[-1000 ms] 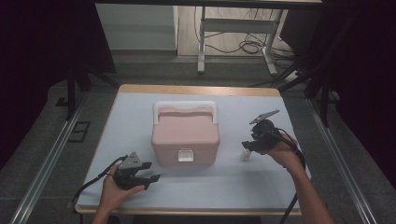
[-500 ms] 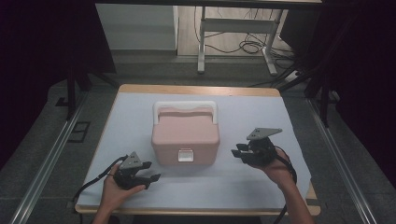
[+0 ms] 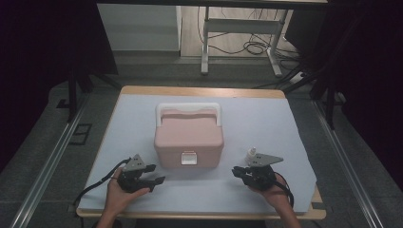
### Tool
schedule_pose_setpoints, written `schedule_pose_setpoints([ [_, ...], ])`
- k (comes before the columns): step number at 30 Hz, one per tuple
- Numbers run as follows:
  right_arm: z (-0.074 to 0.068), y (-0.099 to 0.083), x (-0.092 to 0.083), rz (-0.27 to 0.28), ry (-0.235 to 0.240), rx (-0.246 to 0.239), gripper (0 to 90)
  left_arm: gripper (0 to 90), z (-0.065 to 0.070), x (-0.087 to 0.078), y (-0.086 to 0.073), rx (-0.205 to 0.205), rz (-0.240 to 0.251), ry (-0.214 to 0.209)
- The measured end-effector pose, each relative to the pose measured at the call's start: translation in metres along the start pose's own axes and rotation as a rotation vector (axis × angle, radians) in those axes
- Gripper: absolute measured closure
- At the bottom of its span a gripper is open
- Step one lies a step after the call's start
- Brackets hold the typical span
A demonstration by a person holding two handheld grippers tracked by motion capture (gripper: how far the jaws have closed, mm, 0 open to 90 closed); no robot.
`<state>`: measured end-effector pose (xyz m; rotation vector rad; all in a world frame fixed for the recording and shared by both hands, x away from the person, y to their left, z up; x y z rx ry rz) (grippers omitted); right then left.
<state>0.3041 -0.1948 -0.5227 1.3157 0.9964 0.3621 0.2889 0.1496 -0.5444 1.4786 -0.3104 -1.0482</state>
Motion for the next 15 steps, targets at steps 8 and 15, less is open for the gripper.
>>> schedule_pose_setpoints([
  [8,0.006,-0.014,-0.003,0.005,-0.018,0.058,81.6,37.9,0.001,0.000,0.001,0.003,0.010,0.003],
  [15,0.006,-0.021,-0.002,-0.004,-0.011,0.077,76.1,38.5,0.001,-0.005,0.005,-0.004,0.034,0.001],
])
Point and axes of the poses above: each handheld gripper's, and its own axes: x roughly forward along the jaws, y roughly out of its top, z roughly to its right, the point moved 6 cm from there along x, roughly forward along the jaws, and after that the axes turned 15 degrees about z, right-handed, at the moved point
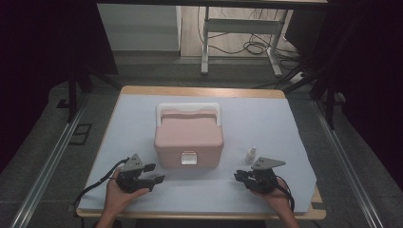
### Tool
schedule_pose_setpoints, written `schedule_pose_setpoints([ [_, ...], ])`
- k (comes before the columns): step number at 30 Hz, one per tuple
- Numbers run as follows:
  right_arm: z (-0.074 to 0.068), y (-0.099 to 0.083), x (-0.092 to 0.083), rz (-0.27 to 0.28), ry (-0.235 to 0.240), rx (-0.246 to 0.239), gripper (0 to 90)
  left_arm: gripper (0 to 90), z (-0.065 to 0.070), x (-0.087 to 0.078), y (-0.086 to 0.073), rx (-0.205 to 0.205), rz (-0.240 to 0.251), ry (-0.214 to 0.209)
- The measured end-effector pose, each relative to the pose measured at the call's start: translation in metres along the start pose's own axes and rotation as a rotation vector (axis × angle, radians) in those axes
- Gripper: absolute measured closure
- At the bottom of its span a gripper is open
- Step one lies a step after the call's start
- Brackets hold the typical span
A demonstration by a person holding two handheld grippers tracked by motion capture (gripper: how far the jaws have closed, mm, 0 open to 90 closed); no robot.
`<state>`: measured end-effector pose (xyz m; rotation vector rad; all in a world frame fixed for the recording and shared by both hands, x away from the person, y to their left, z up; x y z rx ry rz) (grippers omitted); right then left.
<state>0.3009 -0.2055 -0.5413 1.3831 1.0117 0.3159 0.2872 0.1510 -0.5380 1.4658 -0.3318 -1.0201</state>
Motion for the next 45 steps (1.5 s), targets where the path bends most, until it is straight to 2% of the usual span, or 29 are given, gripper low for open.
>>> schedule_pose_setpoints([
  [5,0.001,-0.002,-0.001,-0.010,-0.025,-0.023,70.7,38.6,0.000,0.000,0.000,0.002,-0.001,0.003],
  [12,0.001,-0.004,-0.002,-0.016,-0.031,-0.023,64.3,39.0,0.000,-0.001,0.000,0.008,0.000,0.009],
  [16,0.000,-0.005,-0.001,-0.013,-0.032,-0.037,60.9,39.0,0.000,-0.003,0.004,0.005,0.018,0.011],
  [20,0.000,-0.005,-0.001,-0.011,-0.034,-0.040,59.1,45.1,0.001,-0.007,0.009,0.005,0.041,0.013],
  [25,0.002,-0.007,-0.001,-0.017,-0.044,-0.035,57.9,52.1,0.002,-0.012,0.015,0.035,0.046,0.025],
  [27,0.003,-0.007,-0.001,-0.019,-0.046,-0.031,57.7,58.6,0.002,-0.015,0.019,0.043,0.053,0.025],
  [31,0.001,-0.009,0.000,-0.026,-0.048,-0.033,56.9,74.0,0.000,-0.026,0.026,0.016,0.093,0.023],
  [34,0.001,-0.009,0.001,-0.032,-0.046,-0.037,56.5,85.4,-0.001,-0.034,0.032,-0.004,0.121,0.001],
  [39,0.004,-0.010,-0.001,-0.028,-0.056,-0.022,56.5,88.2,0.009,-0.039,0.048,0.029,0.137,-0.031],
  [45,0.004,-0.009,-0.003,-0.017,-0.060,-0.014,56.5,90.0,0.027,-0.026,0.064,0.066,0.138,-0.079],
])
Point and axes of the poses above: each handheld gripper's, and its own axes: x roughly forward along the jaws, y roughly out of its top, z roughly to its right, the point moved 6 cm from there along x, roughly forward along the jaws, and after that the axes turned 15 degrees about z, right-handed, at the moved point
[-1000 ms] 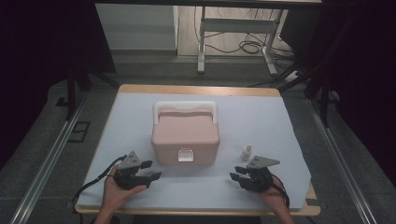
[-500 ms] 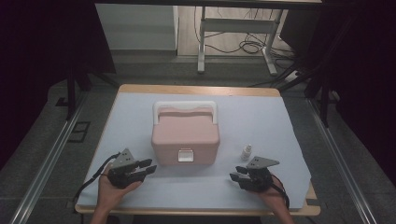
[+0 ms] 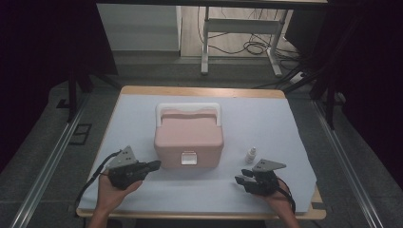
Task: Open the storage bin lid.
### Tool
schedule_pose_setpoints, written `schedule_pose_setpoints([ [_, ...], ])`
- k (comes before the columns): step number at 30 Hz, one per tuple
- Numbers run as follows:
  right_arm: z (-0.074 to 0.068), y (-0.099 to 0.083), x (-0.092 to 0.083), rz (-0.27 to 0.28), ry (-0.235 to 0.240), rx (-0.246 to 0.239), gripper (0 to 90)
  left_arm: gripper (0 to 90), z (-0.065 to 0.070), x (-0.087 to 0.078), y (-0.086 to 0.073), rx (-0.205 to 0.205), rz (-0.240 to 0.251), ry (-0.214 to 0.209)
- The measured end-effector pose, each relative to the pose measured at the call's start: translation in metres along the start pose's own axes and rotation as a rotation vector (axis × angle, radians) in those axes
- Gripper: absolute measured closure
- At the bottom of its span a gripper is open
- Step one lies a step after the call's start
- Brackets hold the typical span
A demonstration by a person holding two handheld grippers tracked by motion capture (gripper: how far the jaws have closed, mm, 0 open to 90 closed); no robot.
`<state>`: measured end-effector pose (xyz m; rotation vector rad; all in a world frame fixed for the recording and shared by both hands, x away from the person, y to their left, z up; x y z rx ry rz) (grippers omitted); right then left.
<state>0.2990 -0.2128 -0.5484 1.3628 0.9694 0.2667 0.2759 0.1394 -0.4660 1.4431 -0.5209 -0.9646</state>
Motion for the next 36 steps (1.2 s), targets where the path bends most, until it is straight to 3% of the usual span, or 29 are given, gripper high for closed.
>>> schedule_pose_setpoints([
  [5,0.000,0.000,0.000,0.004,-0.002,0.007,56.7,90.0,0.009,0.018,0.007,0.009,-0.021,-0.034],
  [10,-0.002,-0.003,0.002,-0.003,0.005,0.007,56.8,90.0,0.012,0.027,0.010,0.012,-0.037,-0.030],
  [16,-0.004,-0.003,0.003,-0.004,0.009,0.006,56.7,90.0,0.011,0.036,0.013,-0.005,-0.023,-0.036],
  [36,-0.003,-0.004,0.005,-0.007,0.007,0.017,56.6,90.0,0.018,0.069,0.014,0.020,-0.038,-0.049],
])
Point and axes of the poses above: each handheld gripper's, and its own axes: x roughly forward along the jaws, y roughly out of its top, z roughly to its right, the point moved 6 cm from there along x, roughly forward along the jaws, and after that the axes turned 15 degrees about z, right-handed, at the moved point
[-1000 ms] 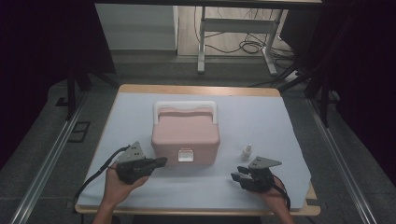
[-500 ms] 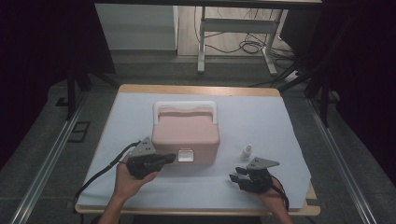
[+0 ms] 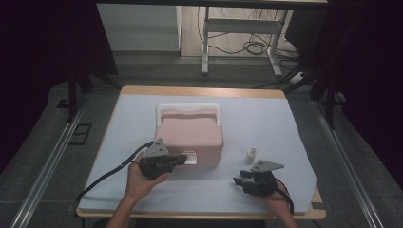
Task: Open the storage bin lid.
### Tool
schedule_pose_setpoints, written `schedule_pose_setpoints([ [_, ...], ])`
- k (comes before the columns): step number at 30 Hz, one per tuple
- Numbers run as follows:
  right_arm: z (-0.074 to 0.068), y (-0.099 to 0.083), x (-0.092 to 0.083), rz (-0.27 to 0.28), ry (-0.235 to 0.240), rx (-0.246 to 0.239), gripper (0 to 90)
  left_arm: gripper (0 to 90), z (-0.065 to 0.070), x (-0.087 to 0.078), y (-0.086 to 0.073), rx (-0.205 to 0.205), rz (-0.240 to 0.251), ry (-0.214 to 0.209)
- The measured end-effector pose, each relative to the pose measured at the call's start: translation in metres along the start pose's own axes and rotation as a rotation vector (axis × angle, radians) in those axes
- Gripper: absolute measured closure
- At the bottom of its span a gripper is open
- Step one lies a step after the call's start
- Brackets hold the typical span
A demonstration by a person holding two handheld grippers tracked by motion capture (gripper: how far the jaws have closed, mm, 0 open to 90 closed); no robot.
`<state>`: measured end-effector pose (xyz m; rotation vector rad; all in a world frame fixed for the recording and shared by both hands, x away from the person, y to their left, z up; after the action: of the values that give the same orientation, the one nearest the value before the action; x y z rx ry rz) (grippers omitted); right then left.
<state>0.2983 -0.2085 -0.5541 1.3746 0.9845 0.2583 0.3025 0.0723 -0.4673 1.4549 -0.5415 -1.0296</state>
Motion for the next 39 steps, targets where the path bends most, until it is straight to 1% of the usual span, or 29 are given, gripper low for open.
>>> schedule_pose_setpoints([
  [1,0.000,0.000,0.000,-0.002,0.001,0.004,56.5,90.0,0.000,0.001,0.000,0.008,-0.001,0.002],
  [4,-0.001,0.000,0.001,-0.005,0.000,-0.001,56.4,90.0,0.001,0.005,0.001,0.015,0.002,0.006],
  [5,-0.001,0.000,0.001,-0.004,0.002,-0.001,56.5,90.0,0.001,0.006,0.001,0.023,-0.003,0.010],
  [9,-0.002,0.000,0.001,-0.005,0.003,-0.002,56.5,90.0,0.003,0.011,-0.002,0.034,-0.018,0.012],
  [12,-0.002,0.000,0.001,-0.007,0.004,0.000,56.4,90.0,0.003,0.012,-0.003,0.030,-0.011,0.014],
  [20,-0.002,0.000,0.002,-0.007,0.003,0.000,56.4,90.0,0.003,0.012,-0.002,0.029,-0.013,0.012],
  [23,-0.002,0.000,0.001,-0.006,0.003,-0.002,56.4,90.0,0.003,0.010,0.000,0.026,-0.004,0.001],
  [25,-0.002,0.000,0.002,-0.006,0.002,-0.002,56.4,89.2,0.003,0.006,0.006,0.022,0.009,-0.006],
  [26,-0.002,-0.001,0.002,-0.008,0.002,-0.002,56.3,88.4,0.002,0.003,0.010,0.030,0.014,-0.005],
  [28,-0.002,-0.001,0.002,-0.009,0.003,-0.002,56.4,86.6,0.000,-0.004,0.019,0.038,0.022,0.000],
  [31,-0.003,-0.001,0.002,-0.010,0.003,-0.005,56.4,83.7,-0.006,-0.012,0.034,0.035,0.040,0.005],
  [32,-0.003,-0.001,0.002,-0.009,0.003,-0.006,56.4,82.9,-0.007,-0.015,0.039,0.032,0.044,-0.007],
  [33,-0.003,0.000,0.002,-0.007,0.004,-0.006,56.4,81.0,-0.009,-0.018,0.044,0.032,0.044,-0.014],
  [35,-0.004,0.000,0.002,-0.007,0.005,-0.006,56.4,78.3,-0.012,-0.021,0.052,0.033,0.046,-0.014],
  [39,-0.003,0.000,0.002,-0.008,0.006,-0.006,56.4,71.0,-0.024,-0.021,0.064,0.031,0.021,-0.019],
])
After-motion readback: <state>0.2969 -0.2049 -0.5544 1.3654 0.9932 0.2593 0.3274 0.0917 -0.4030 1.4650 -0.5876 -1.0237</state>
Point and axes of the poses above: each handheld gripper's, and its own axes: x roughly forward along the jaws, y roughly out of its top, z roughly to its right, the point moved 6 cm from there along x, roughly forward along the jaws, and after that the axes turned 15 degrees about z, right-handed, at the moved point
